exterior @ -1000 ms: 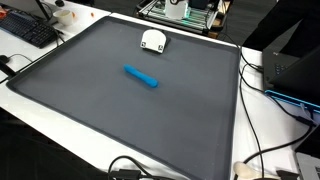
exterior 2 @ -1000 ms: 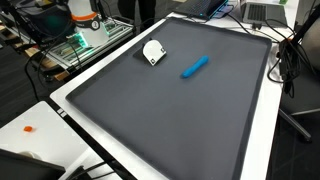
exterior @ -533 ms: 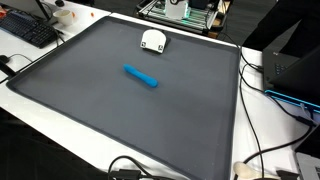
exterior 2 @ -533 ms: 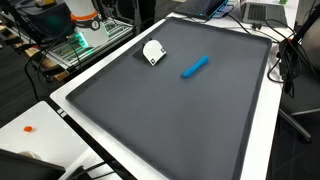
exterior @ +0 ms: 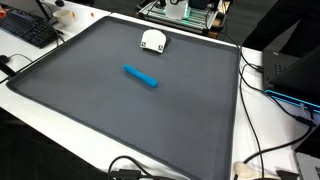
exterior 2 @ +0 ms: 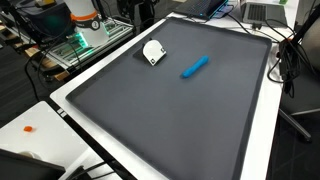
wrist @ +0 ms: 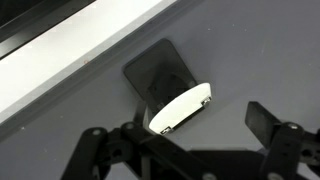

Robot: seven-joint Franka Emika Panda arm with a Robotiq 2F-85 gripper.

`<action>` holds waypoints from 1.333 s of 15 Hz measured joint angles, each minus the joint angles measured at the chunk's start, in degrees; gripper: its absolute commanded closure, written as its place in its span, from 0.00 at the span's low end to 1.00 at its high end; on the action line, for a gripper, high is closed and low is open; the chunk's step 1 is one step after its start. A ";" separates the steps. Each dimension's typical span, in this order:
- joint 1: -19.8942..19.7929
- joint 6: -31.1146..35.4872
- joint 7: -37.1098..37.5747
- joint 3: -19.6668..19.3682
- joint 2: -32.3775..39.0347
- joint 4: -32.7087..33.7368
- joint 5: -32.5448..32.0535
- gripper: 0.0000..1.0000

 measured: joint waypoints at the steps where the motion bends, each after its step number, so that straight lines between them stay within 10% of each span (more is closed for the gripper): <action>1: 0.00 0.65 1.49 0.15 0.80 -0.04 1.37 0.00; 20: 0.77 14.06 19.55 0.91 17.44 0.10 13.43 0.00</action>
